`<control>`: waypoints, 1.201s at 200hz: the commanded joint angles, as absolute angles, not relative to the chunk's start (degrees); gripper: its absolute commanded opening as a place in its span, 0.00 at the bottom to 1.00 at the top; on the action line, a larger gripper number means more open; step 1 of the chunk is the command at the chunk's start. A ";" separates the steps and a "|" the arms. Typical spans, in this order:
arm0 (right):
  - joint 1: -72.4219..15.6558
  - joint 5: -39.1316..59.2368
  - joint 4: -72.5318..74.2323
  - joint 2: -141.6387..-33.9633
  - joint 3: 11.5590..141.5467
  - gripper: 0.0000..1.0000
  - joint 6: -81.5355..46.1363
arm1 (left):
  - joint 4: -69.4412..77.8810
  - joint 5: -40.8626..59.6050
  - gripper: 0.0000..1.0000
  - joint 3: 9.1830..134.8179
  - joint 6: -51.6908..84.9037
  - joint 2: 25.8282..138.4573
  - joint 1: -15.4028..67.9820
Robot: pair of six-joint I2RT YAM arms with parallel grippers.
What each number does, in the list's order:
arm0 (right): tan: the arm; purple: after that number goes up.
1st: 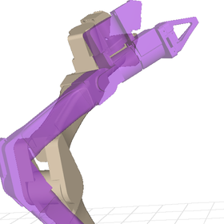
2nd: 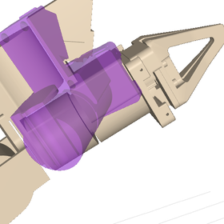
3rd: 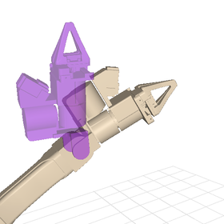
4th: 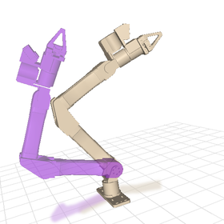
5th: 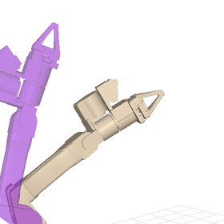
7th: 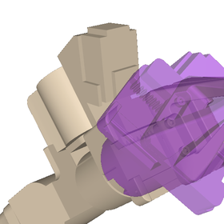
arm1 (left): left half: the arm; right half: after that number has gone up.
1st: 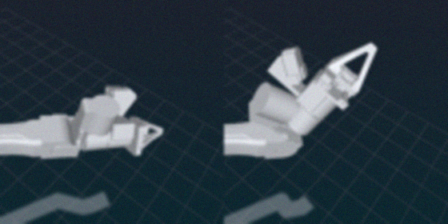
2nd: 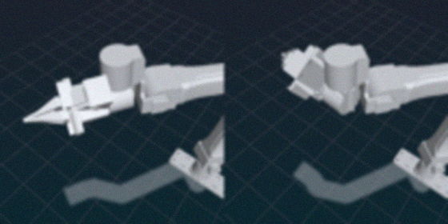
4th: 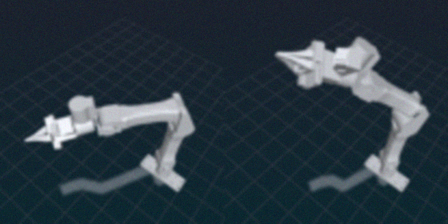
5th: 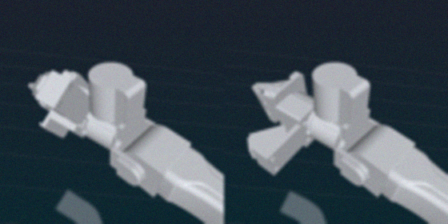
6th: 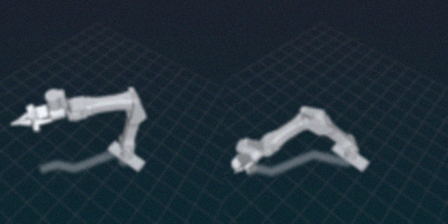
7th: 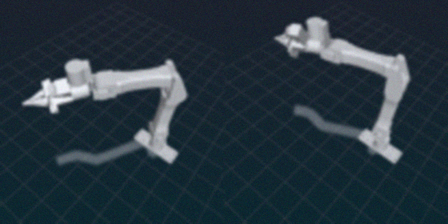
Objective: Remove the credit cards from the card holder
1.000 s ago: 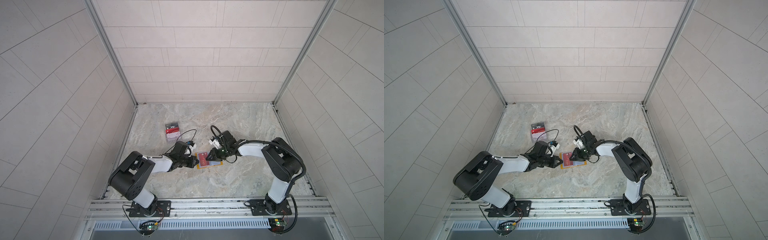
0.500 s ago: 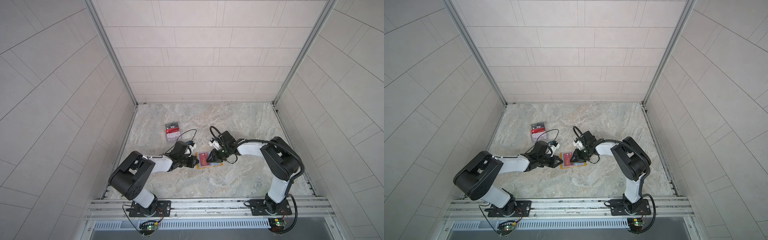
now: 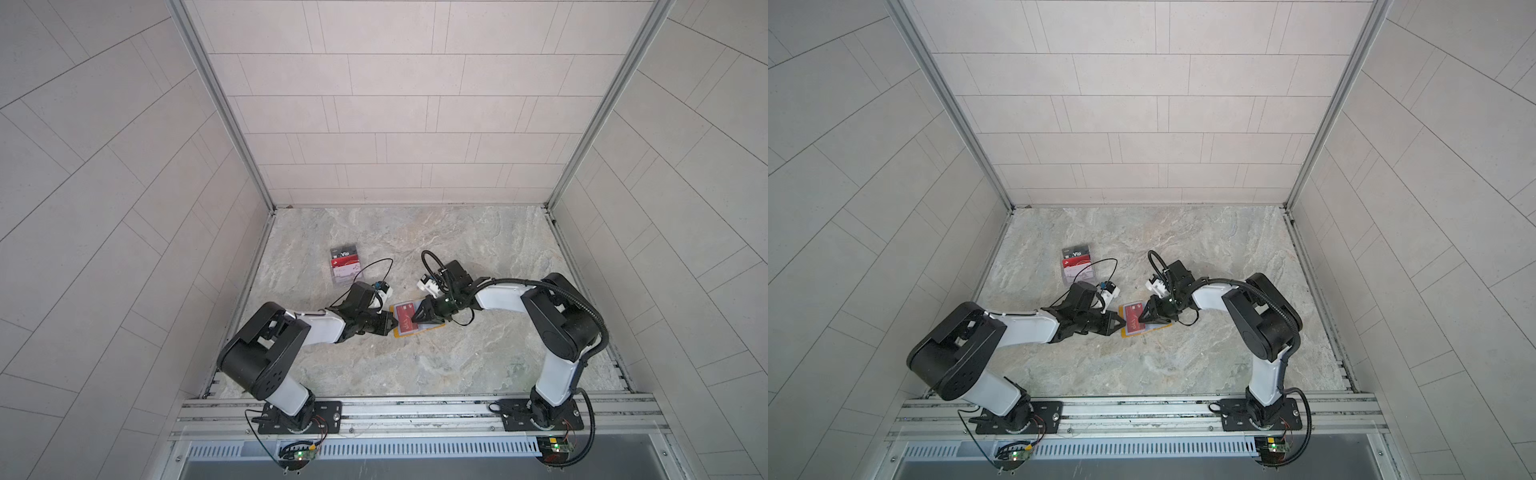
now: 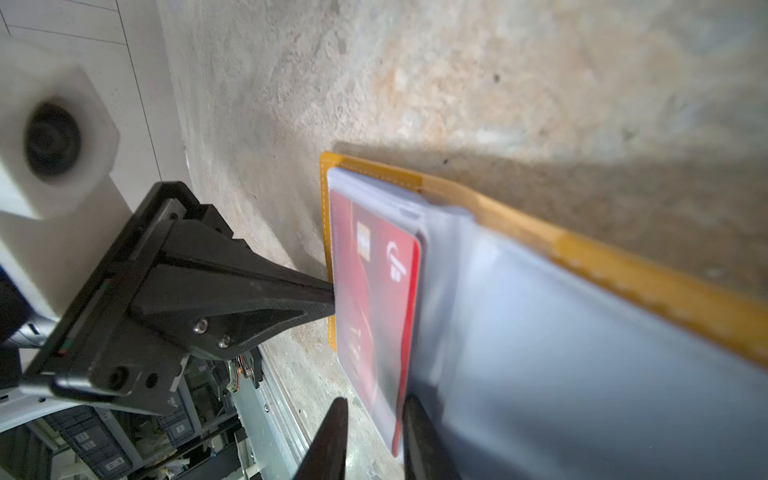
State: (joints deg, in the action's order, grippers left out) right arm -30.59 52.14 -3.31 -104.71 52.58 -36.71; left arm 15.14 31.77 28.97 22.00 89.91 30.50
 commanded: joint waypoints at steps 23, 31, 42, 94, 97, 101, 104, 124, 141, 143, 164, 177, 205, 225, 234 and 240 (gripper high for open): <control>-31.11 56.71 3.12 -103.88 52.30 0.26 -38.31 | 9.93 25.54 0.00 28.11 21.34 92.40 30.32; -31.16 57.14 3.19 -104.15 52.62 0.26 -37.94 | 10.01 25.49 0.00 28.04 21.38 92.33 30.32; -31.25 58.11 3.20 -104.74 53.03 0.26 -37.71 | 10.02 25.41 0.00 27.93 21.44 92.20 30.32; -32.71 59.91 -0.17 -105.78 55.03 0.25 -33.91 | 9.92 24.97 0.00 27.95 21.61 91.93 30.31; -32.70 59.94 -0.38 -105.74 55.10 0.25 -33.74 | 9.81 24.92 0.00 27.95 21.59 92.00 30.28; -32.70 59.94 -0.66 -105.75 55.16 0.25 -33.48 | 9.81 24.83 0.00 27.94 21.55 91.94 30.26; -32.72 59.88 -0.97 -105.75 55.26 0.25 -33.10 | 9.84 24.81 0.00 27.95 21.61 91.93 30.25; -32.63 59.35 -6.30 -105.66 56.44 0.25 -29.36 | 9.76 24.77 0.00 28.04 21.61 92.06 30.31; -32.51 59.22 -9.69 -105.03 56.93 0.25 -26.80 | 9.71 24.83 0.00 28.04 21.61 92.07 30.25; -32.50 59.23 -10.03 -104.94 56.95 0.25 -26.50 | 9.68 24.80 0.00 28.02 21.62 92.06 30.28; -31.44 59.11 -13.91 -103.77 57.46 0.26 -23.84 | 9.67 24.77 0.00 28.04 21.57 92.01 30.32; -30.65 59.08 -15.51 -103.27 57.57 0.26 -22.84 | 9.67 24.76 0.00 28.04 21.53 91.94 30.25; -29.80 59.15 -17.76 -102.66 58.00 0.27 -21.23 | 9.76 24.96 0.00 28.04 21.45 92.19 30.32; -29.81 58.99 -18.36 -102.77 58.53 0.26 -21.09 | 9.74 25.00 0.00 28.04 21.39 92.14 30.31; -29.73 58.81 -18.46 -102.83 58.70 0.26 -21.01 | 9.73 25.06 0.00 28.04 21.37 92.07 30.29; -29.72 58.59 -18.41 -102.91 58.79 0.26 -21.16 | 9.76 25.08 0.00 27.99 21.36 92.03 30.28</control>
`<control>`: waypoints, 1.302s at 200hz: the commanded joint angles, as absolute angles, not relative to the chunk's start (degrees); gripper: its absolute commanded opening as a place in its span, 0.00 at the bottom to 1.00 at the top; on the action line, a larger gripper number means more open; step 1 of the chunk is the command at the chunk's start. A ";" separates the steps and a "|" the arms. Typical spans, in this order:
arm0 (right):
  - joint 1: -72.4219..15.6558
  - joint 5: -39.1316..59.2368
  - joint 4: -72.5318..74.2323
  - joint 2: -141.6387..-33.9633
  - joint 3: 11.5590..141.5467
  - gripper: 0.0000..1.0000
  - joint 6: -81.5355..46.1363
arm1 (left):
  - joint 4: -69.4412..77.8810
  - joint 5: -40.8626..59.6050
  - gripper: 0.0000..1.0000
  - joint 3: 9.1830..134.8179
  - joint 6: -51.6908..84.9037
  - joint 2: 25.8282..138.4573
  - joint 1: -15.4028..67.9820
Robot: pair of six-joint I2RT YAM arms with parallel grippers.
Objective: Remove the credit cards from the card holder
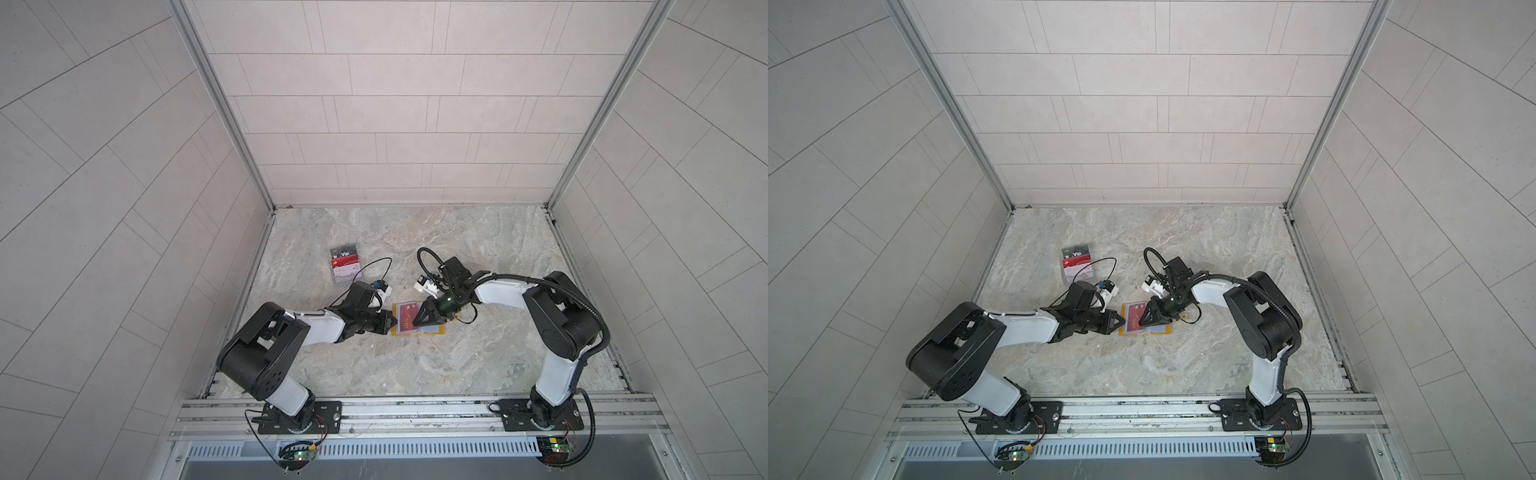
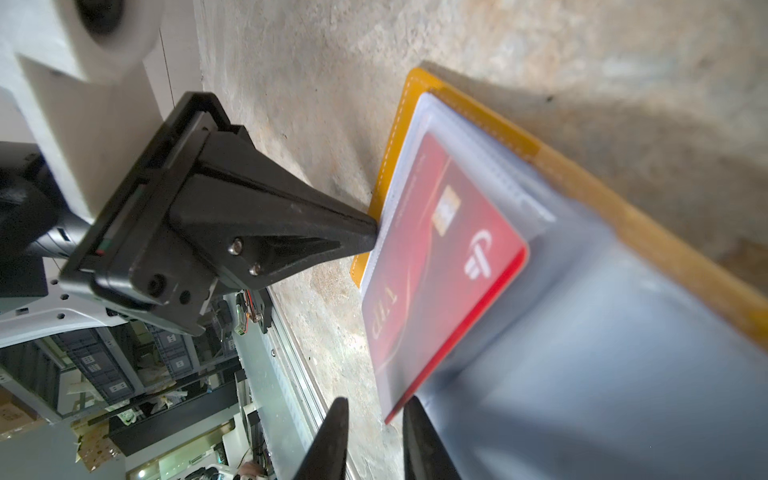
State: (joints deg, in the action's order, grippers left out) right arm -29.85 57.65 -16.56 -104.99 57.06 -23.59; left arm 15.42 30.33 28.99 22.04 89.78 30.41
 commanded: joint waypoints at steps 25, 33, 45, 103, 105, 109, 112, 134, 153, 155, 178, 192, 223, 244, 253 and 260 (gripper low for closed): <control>-29.71 58.19 -14.29 -102.67 58.10 0.27 -24.43 | 9.84 25.20 0.00 27.77 21.40 91.97 30.27; -29.79 58.16 -12.30 -102.69 57.76 0.26 -26.08 | 9.84 25.20 0.00 27.77 21.37 91.97 30.31; -29.75 58.10 -9.30 -102.66 57.03 0.26 -28.47 | 9.84 25.17 0.00 27.79 21.38 92.03 30.30; -30.14 57.07 -0.43 -104.01 55.04 0.24 -35.09 | 9.76 25.17 0.00 28.04 21.38 92.20 30.32; -30.08 56.94 -0.52 -104.05 55.03 0.24 -35.07 | 9.76 25.21 0.00 28.04 21.38 92.20 30.28; -30.08 56.72 -0.70 -104.08 55.16 0.24 -34.98 | 9.76 25.21 0.00 28.04 21.33 92.24 30.26; -30.11 56.57 -0.90 -104.14 55.24 0.24 -34.98 | 9.71 25.22 0.00 28.04 21.39 92.20 30.31; -30.20 56.25 -1.27 -104.63 55.73 0.24 -34.73 | 9.76 25.22 0.00 28.04 21.40 92.27 30.32; -30.37 56.51 -1.44 -105.34 56.41 0.24 -34.61 | 9.64 25.11 0.00 27.99 21.45 92.12 30.31; -30.33 56.56 -1.46 -105.44 56.66 0.24 -34.67 | 9.66 25.09 0.00 27.98 21.45 92.18 30.27; -31.17 56.45 -4.32 -106.89 58.79 0.24 -32.79 | 9.65 25.05 0.00 27.89 21.45 92.07 30.27; -31.92 56.41 -5.43 -107.77 59.85 0.24 -32.05 | 9.62 24.96 0.00 27.87 21.53 91.96 30.26; -32.70 56.22 -6.52 -109.24 60.71 0.23 -31.35 | 9.68 24.62 0.00 27.72 21.60 91.85 30.32; -32.70 54.60 -11.89 -109.10 61.71 0.23 -27.20 | 9.62 24.26 0.00 27.70 21.80 91.72 30.25; -32.63 53.75 -14.61 -108.70 62.08 0.23 -25.30 | 9.67 24.16 0.00 27.69 21.80 91.60 30.27; -32.54 53.53 -16.08 -108.35 62.23 0.23 -24.21 | 9.59 23.98 0.00 27.69 21.80 91.66 30.25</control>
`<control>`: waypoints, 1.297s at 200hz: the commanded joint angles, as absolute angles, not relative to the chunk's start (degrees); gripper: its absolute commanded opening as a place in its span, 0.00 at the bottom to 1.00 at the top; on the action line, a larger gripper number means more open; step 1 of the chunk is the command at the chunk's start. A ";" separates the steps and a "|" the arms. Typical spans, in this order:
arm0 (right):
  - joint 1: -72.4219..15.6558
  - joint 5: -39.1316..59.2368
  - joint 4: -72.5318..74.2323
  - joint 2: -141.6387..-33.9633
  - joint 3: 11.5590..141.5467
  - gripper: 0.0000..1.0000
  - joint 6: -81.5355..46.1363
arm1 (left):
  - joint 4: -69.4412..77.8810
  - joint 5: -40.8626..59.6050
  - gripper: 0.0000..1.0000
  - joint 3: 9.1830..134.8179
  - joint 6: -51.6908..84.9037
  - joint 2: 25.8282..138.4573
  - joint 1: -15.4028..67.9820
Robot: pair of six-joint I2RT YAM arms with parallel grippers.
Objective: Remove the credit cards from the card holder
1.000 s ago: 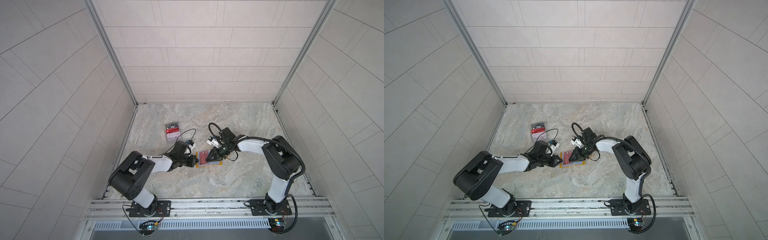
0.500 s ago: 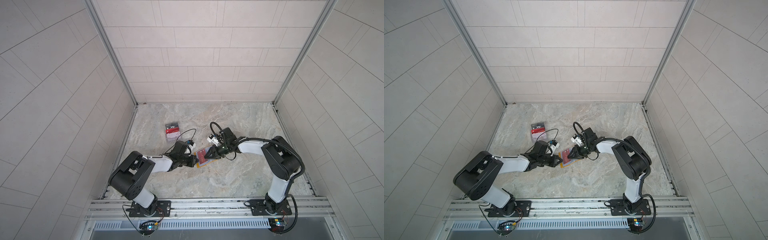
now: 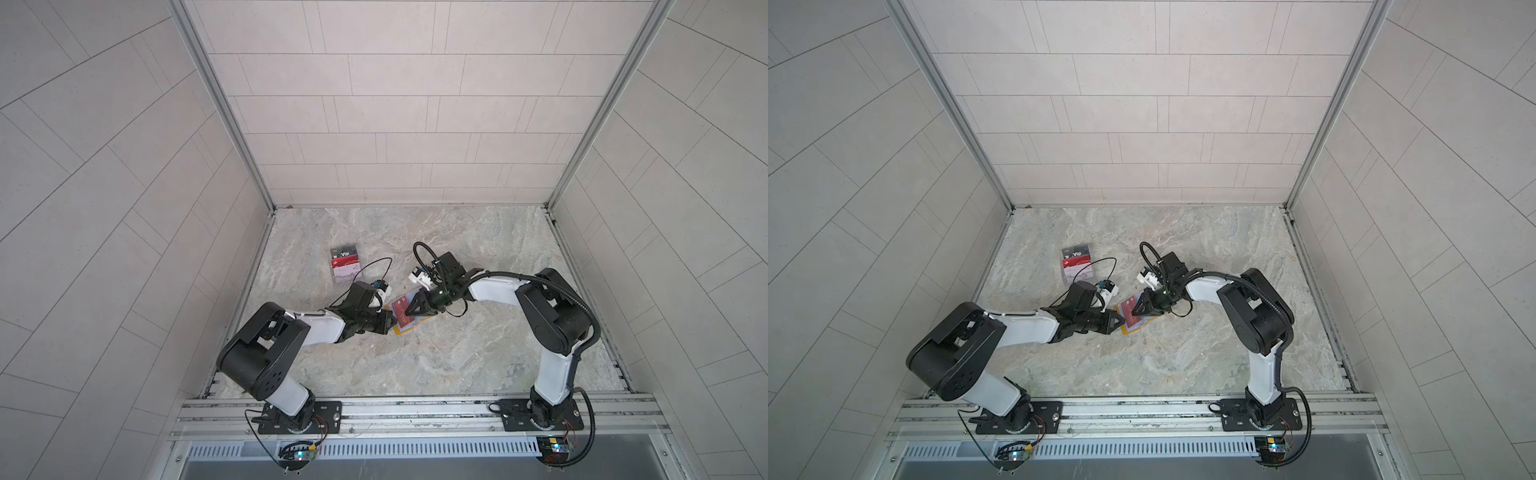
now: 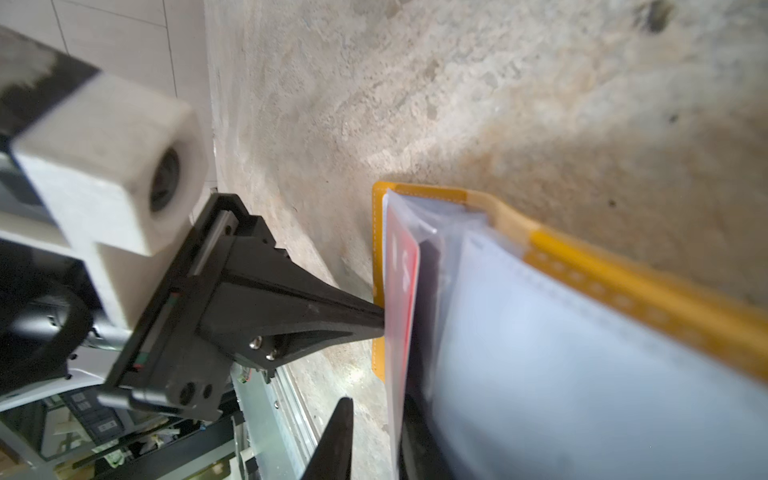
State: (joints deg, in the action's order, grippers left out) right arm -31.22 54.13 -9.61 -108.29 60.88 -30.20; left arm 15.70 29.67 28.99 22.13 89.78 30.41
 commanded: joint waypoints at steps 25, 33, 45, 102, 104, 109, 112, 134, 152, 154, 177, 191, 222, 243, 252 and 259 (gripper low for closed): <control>-32.18 54.90 -18.02 -106.91 61.97 0.23 -22.01 | 9.49 23.60 0.00 27.80 21.80 91.92 30.32; -32.22 55.64 -18.02 -106.58 61.90 0.23 -21.59 | 9.40 23.47 0.00 27.95 21.79 92.10 30.26; -32.22 56.65 -18.02 -106.23 61.97 0.23 -21.19 | 9.36 23.32 0.00 28.08 21.71 92.29 30.29; -30.49 55.80 -26.06 -106.17 65.55 0.28 -14.67 | 9.08 23.20 0.00 28.19 21.71 92.20 30.28; -30.45 55.63 -26.60 -106.26 65.78 0.28 -14.32 | 9.12 23.20 0.00 28.16 21.71 92.26 30.29; -30.27 55.21 -27.74 -106.33 66.44 0.28 -13.68 | 9.07 23.20 0.00 28.20 21.63 92.22 30.32; -30.23 55.00 -28.31 -106.42 66.68 0.29 -13.30 | 9.06 23.23 0.00 28.19 21.68 92.25 30.31; -30.16 53.94 -30.18 -106.80 68.33 0.31 -12.32 | 9.05 23.11 0.00 28.30 21.58 92.38 30.32; -30.20 53.53 -30.72 -107.44 69.16 0.32 -12.31 | 9.05 23.09 0.00 28.30 21.60 92.43 30.30; -30.16 53.53 -30.69 -107.48 69.23 0.32 -12.37 | 9.05 23.11 0.00 28.30 21.59 92.39 30.25; -30.17 53.89 -29.48 -108.51 69.60 0.32 -13.08 | 8.97 23.00 0.00 28.30 21.62 92.44 30.31; -30.21 54.54 -28.65 -109.19 69.88 0.32 -13.56 | 8.89 23.00 0.00 28.39 21.58 92.54 30.32; -30.21 55.26 -27.13 -110.48 70.40 0.31 -14.50 | 8.79 22.87 0.00 28.39 21.70 92.45 30.28; -30.15 55.46 -26.43 -111.33 70.75 0.31 -15.10 | 8.78 22.71 0.00 28.36 21.71 92.47 30.31; -30.24 55.62 -25.82 -111.69 70.83 0.31 -15.59 | 8.79 22.73 0.00 28.39 21.71 92.47 30.32; -30.26 55.68 -25.39 -111.92 70.92 0.31 -15.95 | 8.79 22.75 0.00 28.39 21.71 92.50 30.26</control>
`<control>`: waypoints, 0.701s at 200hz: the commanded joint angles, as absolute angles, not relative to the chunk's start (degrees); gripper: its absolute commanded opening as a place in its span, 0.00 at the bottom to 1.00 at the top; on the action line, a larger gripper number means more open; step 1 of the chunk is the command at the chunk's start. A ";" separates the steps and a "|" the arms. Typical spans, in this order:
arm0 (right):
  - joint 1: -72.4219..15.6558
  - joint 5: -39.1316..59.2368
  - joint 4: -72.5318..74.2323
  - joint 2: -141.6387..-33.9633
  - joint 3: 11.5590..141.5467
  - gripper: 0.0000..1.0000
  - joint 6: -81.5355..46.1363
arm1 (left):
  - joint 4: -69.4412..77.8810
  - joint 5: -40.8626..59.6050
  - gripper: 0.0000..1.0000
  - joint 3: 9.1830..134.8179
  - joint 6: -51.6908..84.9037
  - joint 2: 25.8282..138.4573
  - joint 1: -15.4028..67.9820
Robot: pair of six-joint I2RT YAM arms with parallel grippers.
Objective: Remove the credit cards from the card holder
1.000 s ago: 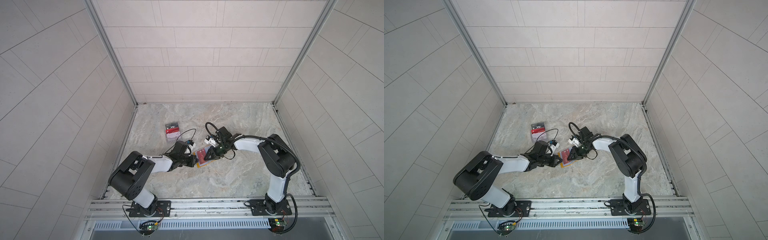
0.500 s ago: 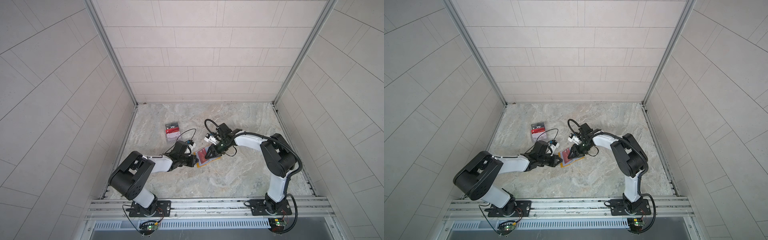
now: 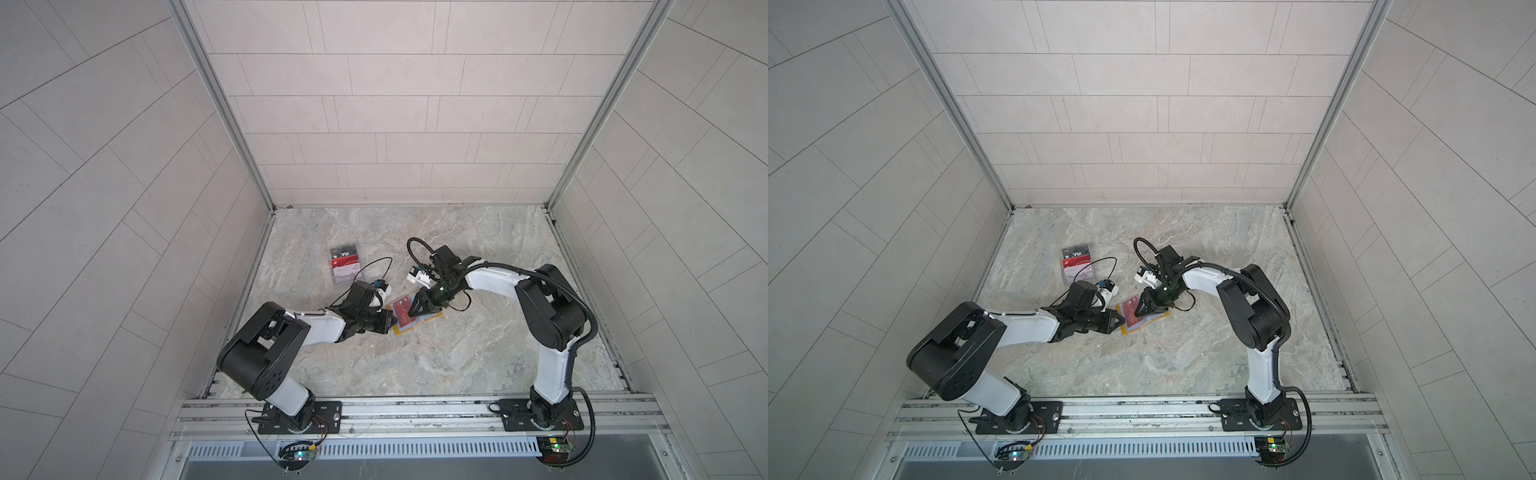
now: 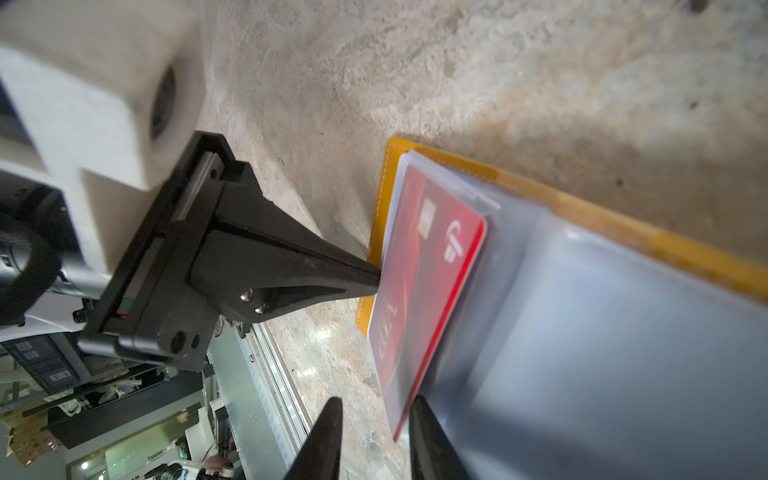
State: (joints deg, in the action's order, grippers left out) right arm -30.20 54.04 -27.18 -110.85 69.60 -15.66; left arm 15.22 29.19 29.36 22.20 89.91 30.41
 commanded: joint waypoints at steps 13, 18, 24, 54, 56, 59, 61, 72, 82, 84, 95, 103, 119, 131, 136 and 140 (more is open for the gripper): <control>-30.27 55.94 -24.50 -112.30 71.01 0.30 -16.76 | 8.73 22.65 0.00 28.39 21.71 92.44 30.33; -30.26 55.98 -24.00 -112.42 71.02 0.30 -17.13 | 8.70 22.67 0.00 28.39 21.71 92.39 30.27; -30.30 56.28 -23.47 -112.58 71.02 0.30 -17.58 | 8.70 22.65 0.00 28.37 21.71 92.44 30.30; -30.62 56.43 -22.28 -113.43 71.43 0.29 -18.66 | 8.69 22.59 0.00 28.39 21.69 92.43 30.31; -30.70 56.43 -22.18 -113.46 71.45 0.28 -18.68 | 8.70 22.59 0.00 28.39 21.71 92.41 30.30; -30.79 56.44 -22.11 -113.54 71.45 0.28 -18.72 | 8.70 22.59 0.00 28.39 21.75 92.40 30.29; -30.81 56.43 -22.07 -113.57 71.45 0.28 -18.79 | 8.64 22.59 0.00 28.39 21.72 92.42 30.27; -31.02 56.43 -21.93 -113.87 71.61 0.28 -19.02 | 8.70 22.56 0.00 28.35 21.71 92.43 30.31; -31.24 56.43 -21.89 -114.27 71.72 0.28 -19.07 | 8.70 22.57 0.00 28.29 21.80 92.31 30.38; -31.23 56.43 -21.84 -114.26 71.72 0.28 -19.01 | 8.70 22.58 0.00 28.30 21.80 92.34 30.34; -31.40 56.43 -21.71 -114.60 71.81 0.28 -19.01 | 8.70 22.50 0.00 28.29 21.80 92.29 30.33; -31.54 56.43 -21.63 -114.86 71.83 0.28 -19.05 | 8.67 22.51 0.00 28.27 21.80 92.28 30.29; -31.65 56.50 -21.38 -115.30 71.89 0.28 -19.07 | 8.70 22.41 0.00 28.28 21.79 92.20 30.28; -31.75 56.85 -20.91 -115.49 71.83 0.28 -19.21 | 8.70 22.39 0.00 28.30 21.80 92.20 30.29; -31.81 57.16 -20.54 -115.58 71.69 0.28 -19.47 | 8.66 22.25 0.00 28.26 21.86 92.20 30.31; -31.78 57.40 -19.99 -115.58 71.56 0.28 -19.76 | 8.70 22.29 0.00 28.28 21.88 92.23 30.32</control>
